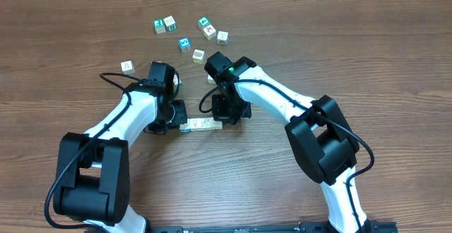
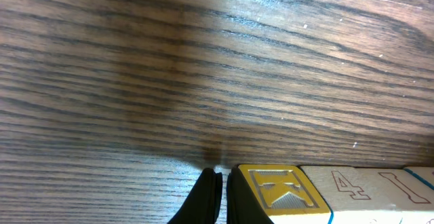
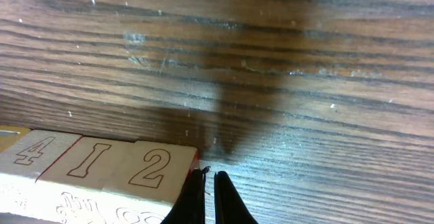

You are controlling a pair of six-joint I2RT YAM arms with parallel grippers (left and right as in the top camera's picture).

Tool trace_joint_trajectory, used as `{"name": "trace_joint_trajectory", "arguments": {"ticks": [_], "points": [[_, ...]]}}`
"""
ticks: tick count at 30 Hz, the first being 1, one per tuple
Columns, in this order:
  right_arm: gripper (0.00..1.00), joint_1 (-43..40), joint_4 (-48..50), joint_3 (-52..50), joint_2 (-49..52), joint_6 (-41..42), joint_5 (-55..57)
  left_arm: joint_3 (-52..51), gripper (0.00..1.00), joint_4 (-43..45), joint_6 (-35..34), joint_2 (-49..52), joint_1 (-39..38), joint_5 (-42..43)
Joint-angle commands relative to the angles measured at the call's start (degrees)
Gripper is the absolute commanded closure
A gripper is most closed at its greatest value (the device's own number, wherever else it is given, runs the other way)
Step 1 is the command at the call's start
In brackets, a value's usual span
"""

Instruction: Form a horizontal line

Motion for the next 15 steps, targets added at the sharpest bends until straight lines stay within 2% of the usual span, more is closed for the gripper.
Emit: {"name": "trace_joint_trajectory", "arguments": {"ticks": [1,9,15], "points": [[0.96,0.6,0.5,-0.2,-2.1,0.4,-2.0,-0.5,0.96,0.4,-1.2,0.2,-1.1,2.1],[0.96,0.6,0.5,-0.2,-2.1,0.4,-2.0,-0.5,0.95,0.3,-1.2,0.2,-1.1,2.1],[0.89,0.6,0.5,-0.2,-2.1,0.4,-2.0,-0.5,0.96,0.3,-0.8,0.2,-1.1,1.7]]}}
